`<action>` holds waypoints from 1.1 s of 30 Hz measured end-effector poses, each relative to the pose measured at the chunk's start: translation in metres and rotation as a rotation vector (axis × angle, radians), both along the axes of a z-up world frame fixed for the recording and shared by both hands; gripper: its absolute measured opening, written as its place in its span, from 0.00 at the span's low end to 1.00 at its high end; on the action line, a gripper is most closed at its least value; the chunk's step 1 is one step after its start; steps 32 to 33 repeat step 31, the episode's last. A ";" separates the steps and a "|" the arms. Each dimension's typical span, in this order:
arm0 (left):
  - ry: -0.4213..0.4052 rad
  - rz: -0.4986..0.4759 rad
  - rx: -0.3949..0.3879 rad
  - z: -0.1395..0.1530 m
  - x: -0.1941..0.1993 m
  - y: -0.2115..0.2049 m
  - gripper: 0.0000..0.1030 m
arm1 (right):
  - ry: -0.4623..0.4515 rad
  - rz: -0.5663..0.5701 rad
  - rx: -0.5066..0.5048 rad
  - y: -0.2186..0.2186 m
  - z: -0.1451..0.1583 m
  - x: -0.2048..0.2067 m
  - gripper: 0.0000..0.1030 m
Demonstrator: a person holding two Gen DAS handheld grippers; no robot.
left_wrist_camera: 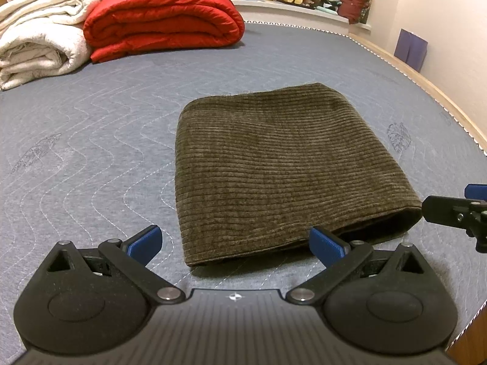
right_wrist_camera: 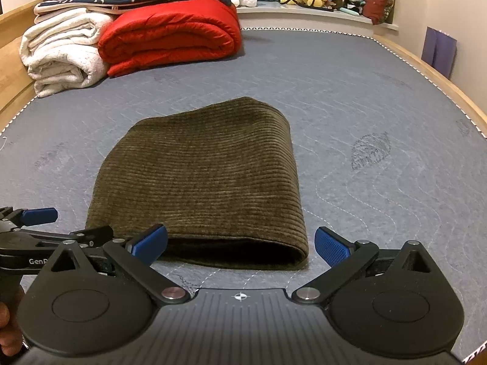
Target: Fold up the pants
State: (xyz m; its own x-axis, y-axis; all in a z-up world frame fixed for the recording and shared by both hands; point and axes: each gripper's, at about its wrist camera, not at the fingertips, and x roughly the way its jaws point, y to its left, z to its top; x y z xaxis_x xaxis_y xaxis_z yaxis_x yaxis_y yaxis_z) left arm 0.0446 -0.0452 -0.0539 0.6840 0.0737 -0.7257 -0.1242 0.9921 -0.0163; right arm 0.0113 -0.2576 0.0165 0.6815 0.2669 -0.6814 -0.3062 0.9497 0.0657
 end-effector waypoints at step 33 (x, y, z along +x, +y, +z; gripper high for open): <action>-0.016 -0.032 0.004 0.000 -0.002 -0.004 1.00 | 0.011 0.022 -0.016 0.004 -0.003 0.000 0.99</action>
